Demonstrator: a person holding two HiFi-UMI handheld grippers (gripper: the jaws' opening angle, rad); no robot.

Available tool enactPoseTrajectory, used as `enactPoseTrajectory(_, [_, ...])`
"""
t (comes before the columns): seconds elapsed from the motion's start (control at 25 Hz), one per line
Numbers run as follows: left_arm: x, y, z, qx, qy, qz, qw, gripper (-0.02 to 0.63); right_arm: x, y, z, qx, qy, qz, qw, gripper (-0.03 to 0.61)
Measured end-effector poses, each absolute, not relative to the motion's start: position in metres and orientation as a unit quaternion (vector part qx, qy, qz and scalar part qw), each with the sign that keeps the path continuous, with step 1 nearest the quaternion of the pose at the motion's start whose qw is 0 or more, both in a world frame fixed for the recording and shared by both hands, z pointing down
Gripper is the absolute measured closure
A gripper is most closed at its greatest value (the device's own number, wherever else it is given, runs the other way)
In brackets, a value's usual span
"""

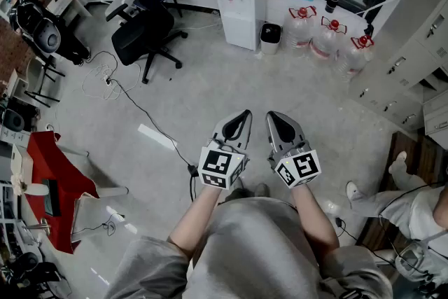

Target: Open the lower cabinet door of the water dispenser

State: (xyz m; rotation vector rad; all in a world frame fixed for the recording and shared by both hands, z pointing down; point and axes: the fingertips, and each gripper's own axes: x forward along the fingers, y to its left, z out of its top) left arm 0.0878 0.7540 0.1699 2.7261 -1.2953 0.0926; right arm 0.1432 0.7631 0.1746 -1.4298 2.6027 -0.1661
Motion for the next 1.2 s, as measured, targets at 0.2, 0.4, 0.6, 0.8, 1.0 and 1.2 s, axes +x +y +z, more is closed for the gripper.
enactPoseTrajectory(0.2, [0.092, 0.756, 0.166, 0.897, -0.438, 0.032, 0.047, 0.606, 0.148, 0.760, 0.171, -0.470, 0.876, -0.052, 0.092, 0.569])
enactPoseTrajectory(0.4, [0.100, 0.761, 0.166, 0.895, -0.443, 0.036, 0.049, 0.605, 0.156, 0.764, 0.169, -0.467, 0.878, -0.053, 0.093, 0.569])
enactPoseTrajectory(0.6, [0.113, 0.765, 0.165, 0.895, -0.442, 0.039, 0.044, 0.606, 0.169, 0.770, 0.168, -0.468, 0.878, -0.044, 0.090, 0.568])
enactPoseTrajectory(0.8, [0.117, 0.771, 0.168, 0.896, -0.440, 0.043, 0.041, 0.606, 0.174, 0.779, 0.168, -0.469, 0.877, -0.035, 0.100, 0.566])
enactPoseTrajectory(1.0, [0.120, 0.770, 0.174, 0.896, -0.439, 0.048, 0.045, 0.606, 0.181, 0.778, 0.177, -0.469, 0.876, -0.049, 0.097, 0.566])
enactPoseTrajectory(1.2, [0.116, 0.751, 0.182, 0.897, -0.436, 0.051, 0.048, 0.606, 0.180, 0.763, 0.182, -0.477, 0.873, -0.047, 0.087, 0.566])
